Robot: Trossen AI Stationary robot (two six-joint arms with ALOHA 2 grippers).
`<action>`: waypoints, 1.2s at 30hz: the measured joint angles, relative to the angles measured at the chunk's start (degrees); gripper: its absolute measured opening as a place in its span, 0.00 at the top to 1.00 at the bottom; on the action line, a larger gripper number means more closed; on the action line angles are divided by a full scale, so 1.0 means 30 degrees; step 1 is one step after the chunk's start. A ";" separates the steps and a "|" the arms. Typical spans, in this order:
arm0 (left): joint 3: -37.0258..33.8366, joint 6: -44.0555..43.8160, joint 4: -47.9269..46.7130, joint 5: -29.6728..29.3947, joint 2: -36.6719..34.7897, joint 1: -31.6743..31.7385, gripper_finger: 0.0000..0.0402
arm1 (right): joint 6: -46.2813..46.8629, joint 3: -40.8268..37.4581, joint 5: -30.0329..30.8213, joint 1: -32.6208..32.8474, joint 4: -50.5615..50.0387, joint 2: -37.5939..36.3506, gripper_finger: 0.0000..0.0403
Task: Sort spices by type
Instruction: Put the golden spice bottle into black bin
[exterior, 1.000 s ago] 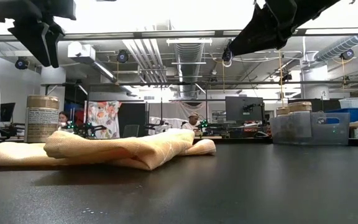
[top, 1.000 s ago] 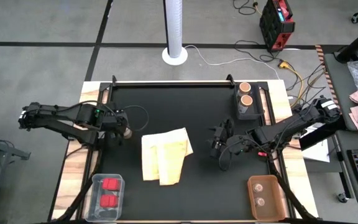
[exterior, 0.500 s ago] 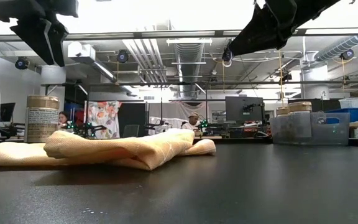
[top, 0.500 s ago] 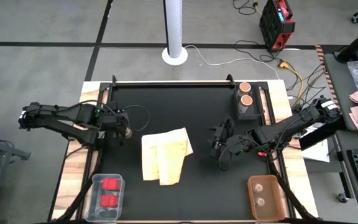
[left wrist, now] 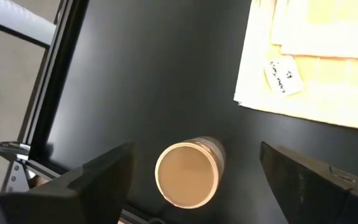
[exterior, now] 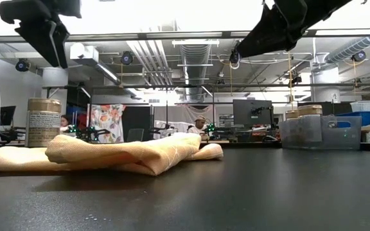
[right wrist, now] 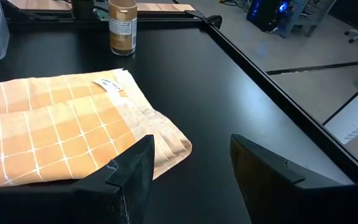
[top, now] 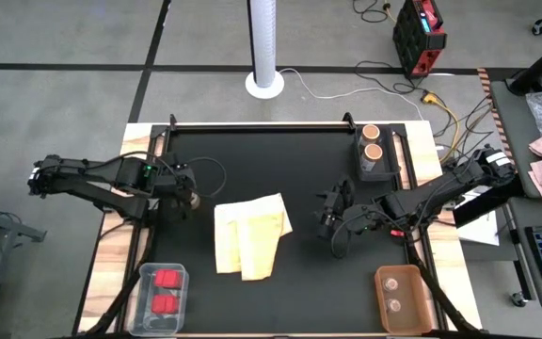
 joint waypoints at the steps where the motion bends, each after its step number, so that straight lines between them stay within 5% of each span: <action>1: 0.0000 -0.0186 0.0000 0.0000 0.0000 0.0000 0.19 | -0.0021 0.0000 0.0004 0.0000 -0.0038 0.0000 0.50; 36: -0.0124 -0.0940 -0.0744 0.0034 0.1239 0.2043 0.18 | -0.0198 0.0000 -0.0001 0.0000 -0.0122 0.0007 0.50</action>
